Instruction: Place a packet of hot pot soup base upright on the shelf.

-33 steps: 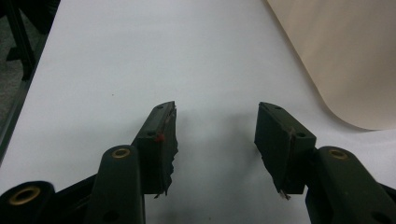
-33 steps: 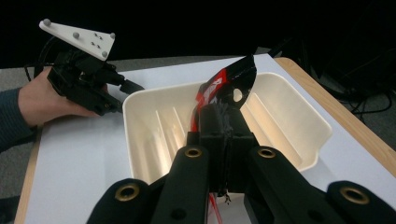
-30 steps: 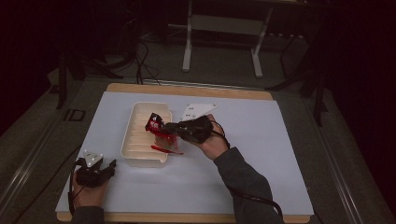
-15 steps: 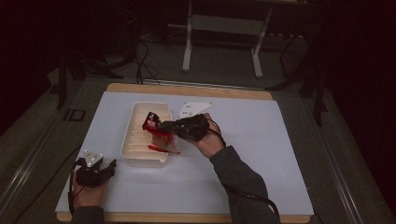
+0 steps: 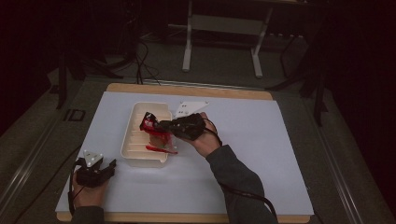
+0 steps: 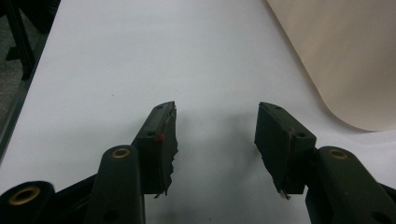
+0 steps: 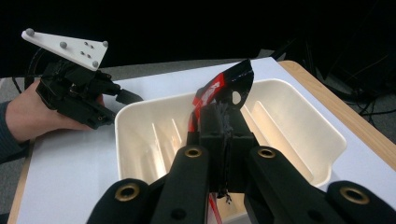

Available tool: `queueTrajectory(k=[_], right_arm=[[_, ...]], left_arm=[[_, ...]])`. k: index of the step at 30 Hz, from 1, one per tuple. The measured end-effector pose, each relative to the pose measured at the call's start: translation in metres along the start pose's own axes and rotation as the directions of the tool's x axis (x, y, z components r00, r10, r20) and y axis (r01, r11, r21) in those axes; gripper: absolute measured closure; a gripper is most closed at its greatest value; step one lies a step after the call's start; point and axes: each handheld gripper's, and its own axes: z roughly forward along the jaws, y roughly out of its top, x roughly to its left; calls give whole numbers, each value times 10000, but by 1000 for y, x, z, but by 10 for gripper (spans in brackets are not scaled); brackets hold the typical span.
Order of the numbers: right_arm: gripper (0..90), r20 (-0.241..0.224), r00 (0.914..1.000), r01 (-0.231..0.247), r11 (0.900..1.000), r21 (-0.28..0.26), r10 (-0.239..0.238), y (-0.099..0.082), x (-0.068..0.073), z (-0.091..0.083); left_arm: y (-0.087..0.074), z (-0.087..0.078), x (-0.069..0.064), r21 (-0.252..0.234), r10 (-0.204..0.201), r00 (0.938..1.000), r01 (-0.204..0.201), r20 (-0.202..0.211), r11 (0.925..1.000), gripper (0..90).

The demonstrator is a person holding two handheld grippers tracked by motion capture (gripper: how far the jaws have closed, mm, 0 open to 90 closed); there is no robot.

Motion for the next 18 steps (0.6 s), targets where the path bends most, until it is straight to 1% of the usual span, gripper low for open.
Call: queueTrajectory(k=[8, 13, 18], right_arm=[[894, -85, 10000, -26, 10000, -75, 26, 2, 0, 7], [894, -85, 9999, 76, 10000, -45, -76, 4, 4, 13], [895, -153, 9999, 45, 9999, -112, -47, 6, 6, 17]], left_arm=[[0, 0, 0, -1, 0, 10000, 0, 10, 10000, 485], [0, 0, 0, -19, 0, 10000, 0, 0, 10000, 485], [0, 0, 0, -20, -8, 10000, 8, 9, 10000, 485]])
